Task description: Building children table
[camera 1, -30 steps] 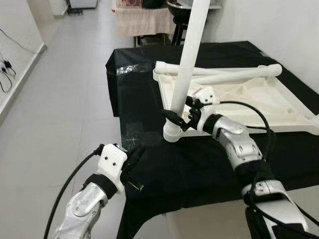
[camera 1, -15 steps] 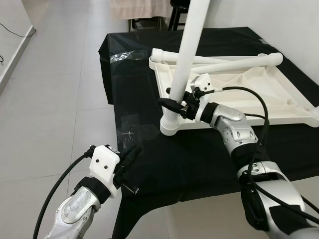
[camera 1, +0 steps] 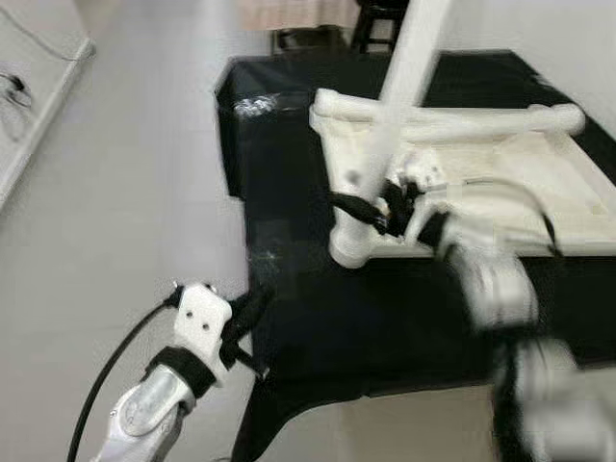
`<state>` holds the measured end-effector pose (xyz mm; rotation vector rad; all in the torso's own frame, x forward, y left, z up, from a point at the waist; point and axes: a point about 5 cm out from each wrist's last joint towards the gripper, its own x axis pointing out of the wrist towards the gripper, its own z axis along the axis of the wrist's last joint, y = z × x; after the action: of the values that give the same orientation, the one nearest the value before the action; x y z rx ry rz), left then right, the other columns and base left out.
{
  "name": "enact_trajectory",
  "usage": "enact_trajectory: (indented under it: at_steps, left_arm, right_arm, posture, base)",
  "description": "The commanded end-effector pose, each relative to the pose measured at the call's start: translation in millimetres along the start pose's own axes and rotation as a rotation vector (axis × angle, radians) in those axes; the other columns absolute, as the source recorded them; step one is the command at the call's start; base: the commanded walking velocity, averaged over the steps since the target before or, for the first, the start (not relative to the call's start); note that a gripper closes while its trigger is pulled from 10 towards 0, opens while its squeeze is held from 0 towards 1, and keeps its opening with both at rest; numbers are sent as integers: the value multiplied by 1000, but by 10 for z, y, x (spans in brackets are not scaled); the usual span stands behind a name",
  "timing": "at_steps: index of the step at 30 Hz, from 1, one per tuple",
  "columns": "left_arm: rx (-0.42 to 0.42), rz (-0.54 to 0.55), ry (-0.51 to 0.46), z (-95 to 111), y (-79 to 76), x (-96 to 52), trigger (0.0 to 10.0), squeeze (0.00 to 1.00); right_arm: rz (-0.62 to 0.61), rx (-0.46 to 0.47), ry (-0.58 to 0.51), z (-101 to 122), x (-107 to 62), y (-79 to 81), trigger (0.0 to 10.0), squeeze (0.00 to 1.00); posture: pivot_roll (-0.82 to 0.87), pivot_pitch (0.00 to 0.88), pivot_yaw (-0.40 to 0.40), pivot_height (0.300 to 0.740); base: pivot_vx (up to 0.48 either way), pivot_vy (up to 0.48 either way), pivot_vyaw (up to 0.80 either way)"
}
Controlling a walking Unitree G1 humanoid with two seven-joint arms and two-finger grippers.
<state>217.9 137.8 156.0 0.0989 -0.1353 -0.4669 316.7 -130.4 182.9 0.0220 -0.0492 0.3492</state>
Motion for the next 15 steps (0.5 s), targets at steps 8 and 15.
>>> enact_trajectory:
  at_steps: [8, 15]
  left_arm:
    - [-24, -114, 52, -167, -147, 83, 10000, 0]
    - [-25, -116, 54, -200, -128, 127, 10000, 0]
  right_arm:
    - [-55, -25, 293, -535, -204, 57, 0, 0]
    - [19, -2, 225, -420, -80, 12, 10000, 1000]
  posture:
    - [22, 110, -46, 740]
    - [14, 81, -31, 740]
  base:
    - [0, 0, 0]
    - [0, 0, 0]
